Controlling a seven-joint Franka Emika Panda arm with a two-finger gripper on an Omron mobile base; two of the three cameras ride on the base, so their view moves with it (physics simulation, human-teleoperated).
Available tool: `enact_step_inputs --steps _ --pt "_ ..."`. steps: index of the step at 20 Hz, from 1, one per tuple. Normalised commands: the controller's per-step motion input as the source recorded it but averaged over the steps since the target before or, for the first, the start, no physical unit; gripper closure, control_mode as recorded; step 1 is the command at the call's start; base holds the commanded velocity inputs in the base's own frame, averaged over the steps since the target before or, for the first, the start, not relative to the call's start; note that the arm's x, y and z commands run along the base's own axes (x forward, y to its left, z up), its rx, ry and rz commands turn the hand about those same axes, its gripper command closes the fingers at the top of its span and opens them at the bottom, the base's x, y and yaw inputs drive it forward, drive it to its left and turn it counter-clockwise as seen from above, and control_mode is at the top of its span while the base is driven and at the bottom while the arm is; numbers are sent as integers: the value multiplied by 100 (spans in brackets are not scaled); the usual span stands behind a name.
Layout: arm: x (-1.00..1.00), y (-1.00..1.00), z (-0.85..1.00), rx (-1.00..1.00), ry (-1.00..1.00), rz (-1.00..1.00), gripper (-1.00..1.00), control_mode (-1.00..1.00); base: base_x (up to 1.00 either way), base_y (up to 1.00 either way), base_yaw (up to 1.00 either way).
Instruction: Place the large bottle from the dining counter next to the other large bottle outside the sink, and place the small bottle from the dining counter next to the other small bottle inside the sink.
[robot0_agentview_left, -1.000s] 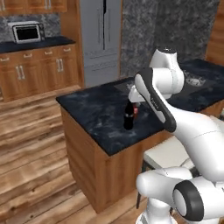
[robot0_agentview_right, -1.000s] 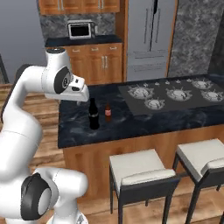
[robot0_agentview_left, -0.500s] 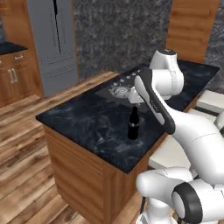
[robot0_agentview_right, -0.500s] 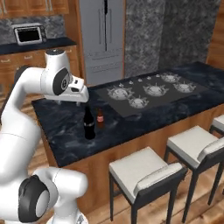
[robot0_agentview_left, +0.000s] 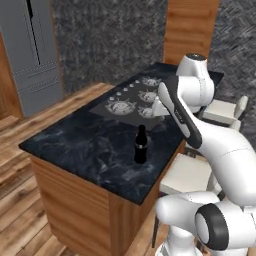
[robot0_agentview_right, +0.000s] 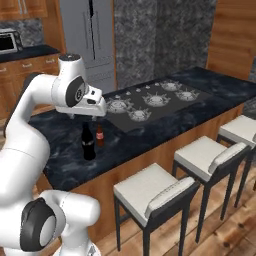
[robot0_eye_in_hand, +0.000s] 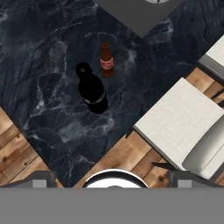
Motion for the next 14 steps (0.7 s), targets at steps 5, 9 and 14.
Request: enact_step_inputs --steps 5,9,14 --pt "0 0 0 0 0 0 -100 100 32 12 -24" --pt "0 0 0 0 0 0 -100 100 43 75 -40" --pt "0 0 0 0 0 0 -100 100 6 69 -28"
